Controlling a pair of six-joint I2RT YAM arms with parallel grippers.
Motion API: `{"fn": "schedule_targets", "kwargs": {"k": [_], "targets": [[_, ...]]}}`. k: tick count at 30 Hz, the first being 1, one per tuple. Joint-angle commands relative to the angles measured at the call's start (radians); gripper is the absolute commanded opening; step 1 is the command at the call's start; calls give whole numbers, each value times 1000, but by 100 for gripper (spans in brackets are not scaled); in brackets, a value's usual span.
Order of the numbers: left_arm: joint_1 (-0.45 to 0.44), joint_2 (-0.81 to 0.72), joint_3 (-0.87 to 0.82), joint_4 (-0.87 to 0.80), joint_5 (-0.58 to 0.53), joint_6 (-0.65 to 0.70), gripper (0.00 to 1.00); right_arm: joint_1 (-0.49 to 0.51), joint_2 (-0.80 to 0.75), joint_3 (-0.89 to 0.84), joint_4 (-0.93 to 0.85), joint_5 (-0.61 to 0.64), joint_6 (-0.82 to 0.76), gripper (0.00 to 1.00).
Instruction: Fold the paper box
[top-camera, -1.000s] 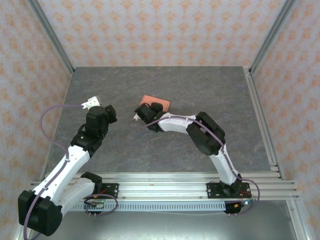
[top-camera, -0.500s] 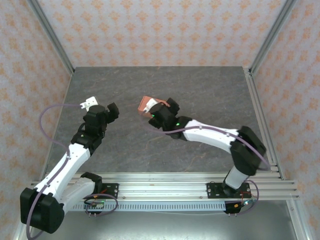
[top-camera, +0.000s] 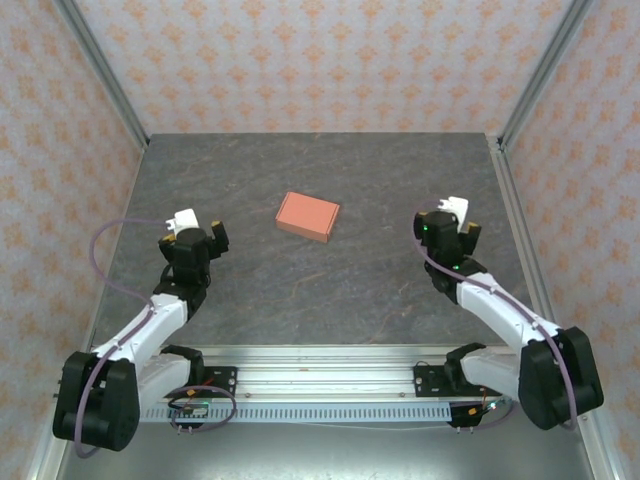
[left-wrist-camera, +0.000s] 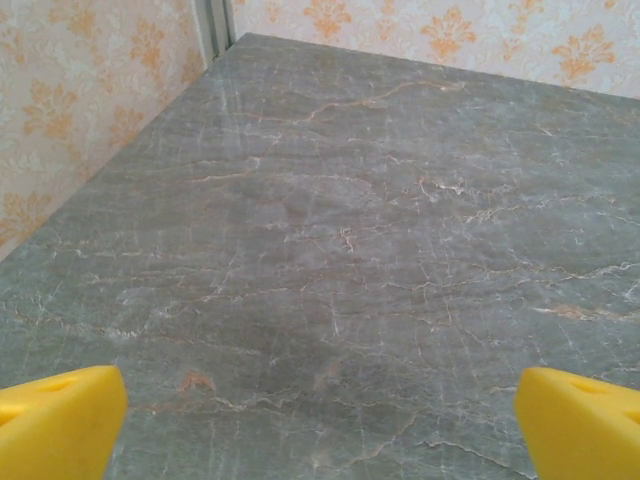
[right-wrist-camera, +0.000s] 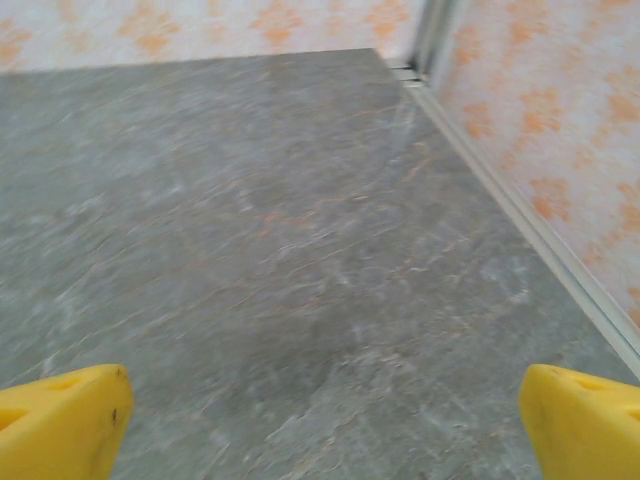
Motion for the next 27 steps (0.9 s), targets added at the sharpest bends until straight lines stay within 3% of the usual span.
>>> {"fn": "schedule_targets", "kwargs": {"k": [1, 8, 16, 17, 20, 25, 27], "targets": [[12, 35, -43, 272, 5, 116, 100, -24, 7, -59, 151, 32, 17, 99], [26, 220, -41, 411, 41, 147, 100, -49, 113, -182, 528, 13, -105, 99], [26, 472, -8, 565, 91, 176, 100, -96, 273, -222, 757, -67, -193, 99], [29, 459, 28, 470, 106, 171, 100, -105, 283, -219, 751, -84, -181, 99], [68, 466, 53, 436, 188, 157, 100, -149, 336, -226, 790, -150, -151, 99], [69, 470, 53, 442, 187, 159, 100, -220, 437, -225, 891, -258, -106, 99], [69, 468, 52, 442, 187, 160, 100, -240, 404, -150, 677, -325, -96, 99]]}}
